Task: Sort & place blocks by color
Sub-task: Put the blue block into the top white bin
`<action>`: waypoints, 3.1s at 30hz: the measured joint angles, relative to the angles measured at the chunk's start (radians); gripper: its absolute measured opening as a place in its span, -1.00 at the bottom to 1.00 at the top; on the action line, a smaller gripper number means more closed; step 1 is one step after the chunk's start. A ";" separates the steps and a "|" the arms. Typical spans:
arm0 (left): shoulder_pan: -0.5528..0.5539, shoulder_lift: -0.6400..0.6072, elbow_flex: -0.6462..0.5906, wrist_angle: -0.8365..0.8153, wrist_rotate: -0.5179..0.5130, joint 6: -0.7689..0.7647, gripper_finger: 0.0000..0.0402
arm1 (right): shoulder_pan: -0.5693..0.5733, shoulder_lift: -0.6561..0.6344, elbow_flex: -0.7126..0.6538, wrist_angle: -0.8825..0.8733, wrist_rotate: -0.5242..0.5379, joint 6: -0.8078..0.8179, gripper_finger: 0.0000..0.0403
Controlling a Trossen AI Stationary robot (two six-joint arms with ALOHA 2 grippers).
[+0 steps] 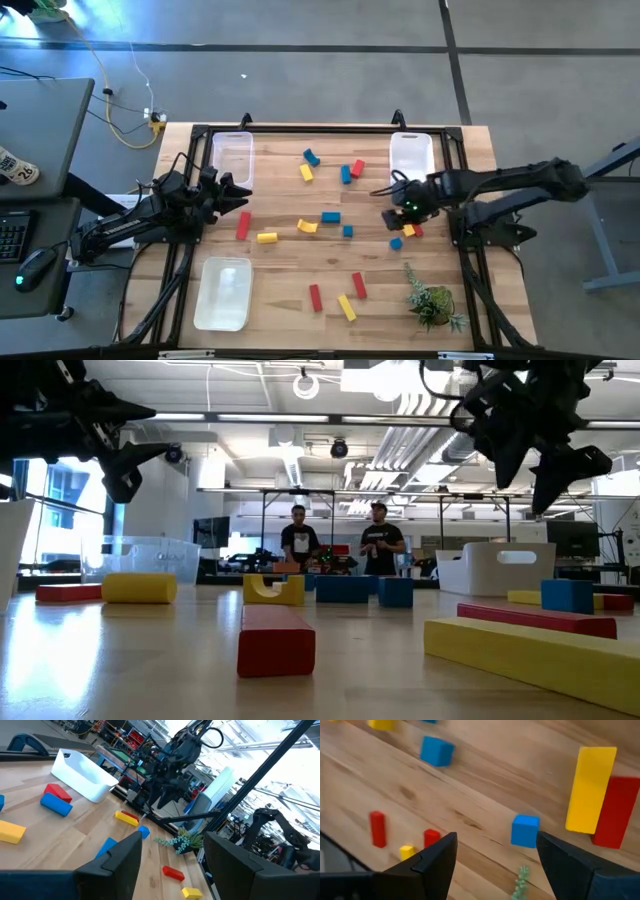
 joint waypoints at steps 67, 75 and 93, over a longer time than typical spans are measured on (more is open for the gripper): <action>0.000 0.033 0.140 -0.055 -0.122 -0.100 0.01 | 0.049 0.408 0.255 -0.081 0.322 -0.062 -0.45; 0.000 0.158 0.245 -0.220 -0.131 -0.010 0.01 | -0.037 0.408 0.433 -0.291 0.514 -0.178 -0.46; 0.000 0.508 0.518 -0.739 -0.197 0.088 0.01 | -0.329 0.408 0.454 -0.534 0.612 -0.255 -0.45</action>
